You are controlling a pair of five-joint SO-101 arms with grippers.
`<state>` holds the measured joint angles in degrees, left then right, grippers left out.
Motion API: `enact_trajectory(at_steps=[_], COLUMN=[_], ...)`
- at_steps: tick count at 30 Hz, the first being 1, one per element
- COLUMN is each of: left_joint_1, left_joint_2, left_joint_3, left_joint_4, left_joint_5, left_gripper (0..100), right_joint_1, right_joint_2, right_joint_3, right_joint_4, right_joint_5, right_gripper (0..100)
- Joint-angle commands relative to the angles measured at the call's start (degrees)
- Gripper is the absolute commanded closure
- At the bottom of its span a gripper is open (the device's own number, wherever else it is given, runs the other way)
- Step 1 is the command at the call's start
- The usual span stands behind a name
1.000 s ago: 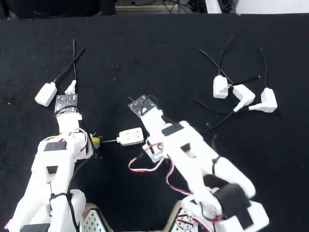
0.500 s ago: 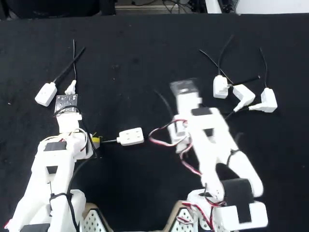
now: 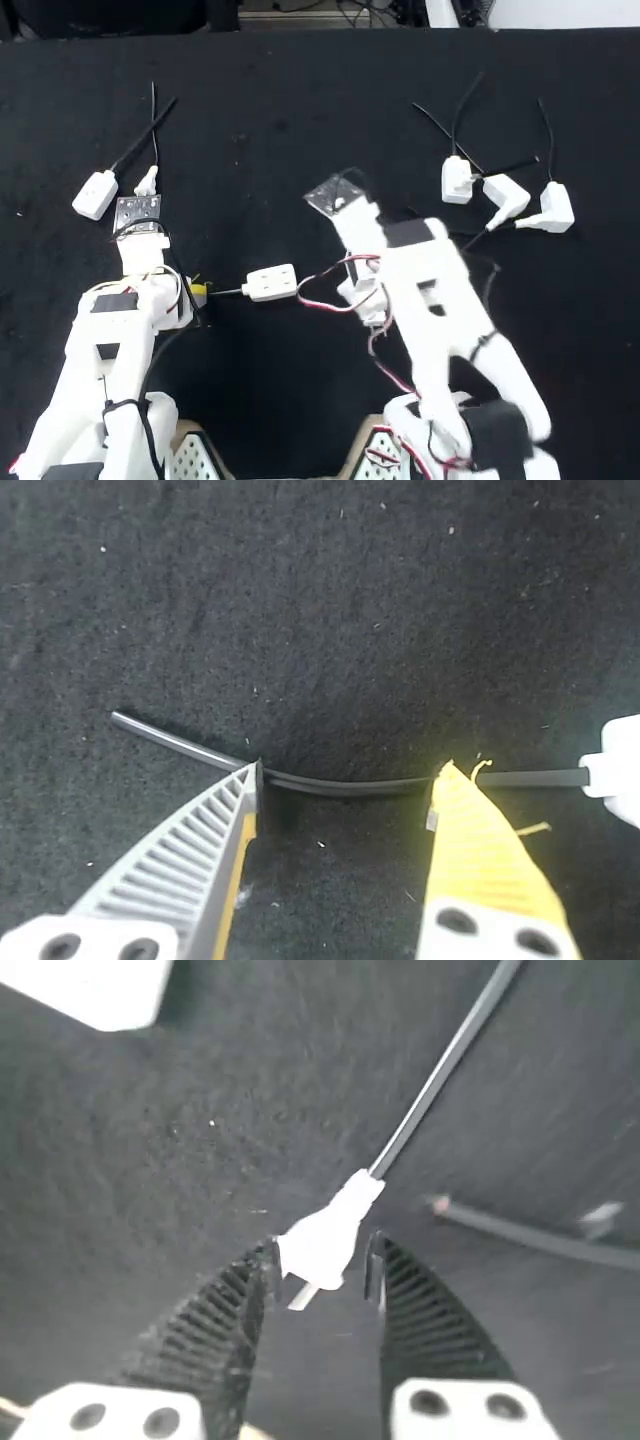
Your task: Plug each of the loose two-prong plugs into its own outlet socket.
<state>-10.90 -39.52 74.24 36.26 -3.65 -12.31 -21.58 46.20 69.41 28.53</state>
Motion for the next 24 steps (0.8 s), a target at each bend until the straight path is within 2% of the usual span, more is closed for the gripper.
enact_trajectory(at_steps=[1, 5, 9, 16, 22, 24], left_joint_1=[-0.4, -0.4, -0.3, -0.4, -0.4, -0.4], left_joint_2=[-0.2, -0.2, -0.2, -0.3, -0.4, -0.4], left_joint_3=[-0.6, -0.6, -0.6, -0.6, -0.6, -0.6], left_joint_4=[-0.7, -0.7, -0.7, -0.7, -0.7, -0.7], left_joint_5=[0.0, 0.0, 0.0, 0.0, 0.0, 0.0], left_gripper=[73, 73, 73, 73, 73, 73], right_joint_1=[6.4, 11.4, 11.3, 7.0, 0.0, -2.6], right_joint_2=[-6.0, -7.3, -7.7, -7.4, -7.8, -7.8], right_joint_3=[-2.5, 3.0, 13.1, 23.3, 23.3, 21.9], right_joint_4=[0.8, -0.1, -7.6, -24.2, -19.5, -17.2], right_joint_5=[14.6, 30.0, 36.4, 37.3, 36.3, 32.3], right_gripper=[85.8, 85.8, 85.8, 85.8, 85.8, 85.8])
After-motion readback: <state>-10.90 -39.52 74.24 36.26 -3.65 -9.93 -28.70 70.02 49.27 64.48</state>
